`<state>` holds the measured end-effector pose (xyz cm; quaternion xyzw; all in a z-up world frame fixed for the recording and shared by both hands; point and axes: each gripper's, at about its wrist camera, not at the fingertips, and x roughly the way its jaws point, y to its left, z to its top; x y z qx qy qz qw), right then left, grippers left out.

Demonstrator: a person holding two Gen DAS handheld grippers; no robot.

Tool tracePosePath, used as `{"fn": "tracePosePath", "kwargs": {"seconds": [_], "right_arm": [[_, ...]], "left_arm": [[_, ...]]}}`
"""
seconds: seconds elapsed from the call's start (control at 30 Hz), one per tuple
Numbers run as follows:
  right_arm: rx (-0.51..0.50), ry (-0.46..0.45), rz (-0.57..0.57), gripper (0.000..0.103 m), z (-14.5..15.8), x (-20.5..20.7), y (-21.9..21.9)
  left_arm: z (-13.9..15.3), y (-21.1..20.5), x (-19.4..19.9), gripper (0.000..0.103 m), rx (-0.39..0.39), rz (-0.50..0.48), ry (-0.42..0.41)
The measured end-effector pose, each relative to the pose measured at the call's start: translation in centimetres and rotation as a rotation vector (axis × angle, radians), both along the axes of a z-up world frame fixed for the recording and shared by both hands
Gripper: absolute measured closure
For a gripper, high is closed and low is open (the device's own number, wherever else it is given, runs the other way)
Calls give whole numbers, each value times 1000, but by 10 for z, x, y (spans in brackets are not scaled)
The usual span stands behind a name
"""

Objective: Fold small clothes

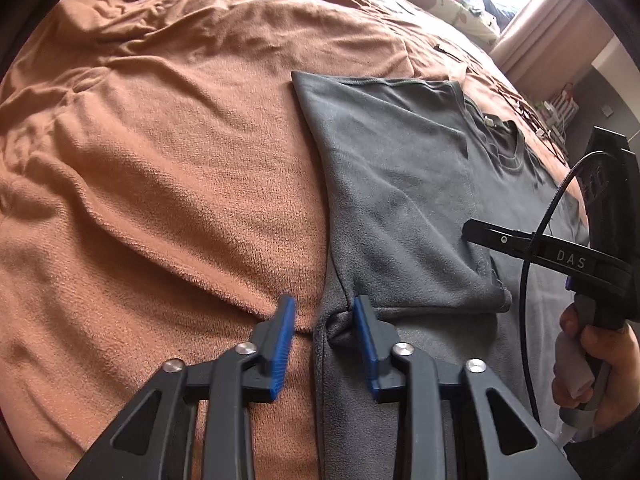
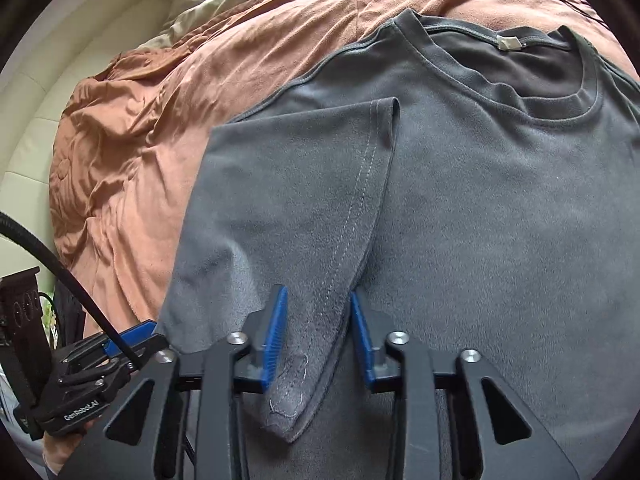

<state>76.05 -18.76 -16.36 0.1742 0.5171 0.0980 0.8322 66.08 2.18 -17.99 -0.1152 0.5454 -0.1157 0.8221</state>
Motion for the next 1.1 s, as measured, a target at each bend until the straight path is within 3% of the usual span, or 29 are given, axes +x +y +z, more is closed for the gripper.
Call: {"fn": "tracePosePath", "kwargs": {"seconds": [0.03,0.13,0.47,0.8,1.1], "right_arm": [[3,5,-1,97,0,-2,-1],[6,-1,-4,102,1,-7,1],[-39,-22,-15,102,10,-29,5],[-28,-68,10,100,25,-45,15],[-41,-29,62,100,1,-59,30]], "left_arm": [[-1,-1,1,87,-8,-5,4],[1,1,-1,89,-1,-1,1],[11,12,-9,90,50,17,27],[38,20,-13,90,8,49,-29],[21,-9,-1,90,-3,10,-18]]}}
